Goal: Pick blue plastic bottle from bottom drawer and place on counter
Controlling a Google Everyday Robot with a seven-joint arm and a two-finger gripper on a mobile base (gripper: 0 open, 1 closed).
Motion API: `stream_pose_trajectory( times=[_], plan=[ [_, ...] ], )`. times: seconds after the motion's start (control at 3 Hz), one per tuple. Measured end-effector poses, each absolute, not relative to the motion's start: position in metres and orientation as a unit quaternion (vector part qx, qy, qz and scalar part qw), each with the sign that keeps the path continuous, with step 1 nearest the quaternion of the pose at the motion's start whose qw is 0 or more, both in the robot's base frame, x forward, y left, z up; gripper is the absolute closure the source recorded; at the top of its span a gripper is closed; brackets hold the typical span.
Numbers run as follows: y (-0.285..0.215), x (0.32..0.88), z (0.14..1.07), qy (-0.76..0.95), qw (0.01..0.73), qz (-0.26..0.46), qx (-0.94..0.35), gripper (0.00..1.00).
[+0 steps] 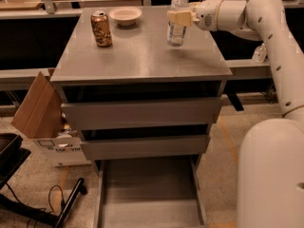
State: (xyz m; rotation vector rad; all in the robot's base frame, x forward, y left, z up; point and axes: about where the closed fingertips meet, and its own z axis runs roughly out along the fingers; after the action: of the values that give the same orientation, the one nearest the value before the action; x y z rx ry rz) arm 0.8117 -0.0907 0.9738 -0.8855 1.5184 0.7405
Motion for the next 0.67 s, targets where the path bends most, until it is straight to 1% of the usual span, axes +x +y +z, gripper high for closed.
stream_pose_trajectory(
  times=[0.33,0.67],
  plan=[
    [-0.073,0.835,0.946,0.667,0.556,0.321,-0.378,1.00],
    [-0.066,0.849,0.919,0.685,0.534,0.327,-0.372,1.00]
  ],
)
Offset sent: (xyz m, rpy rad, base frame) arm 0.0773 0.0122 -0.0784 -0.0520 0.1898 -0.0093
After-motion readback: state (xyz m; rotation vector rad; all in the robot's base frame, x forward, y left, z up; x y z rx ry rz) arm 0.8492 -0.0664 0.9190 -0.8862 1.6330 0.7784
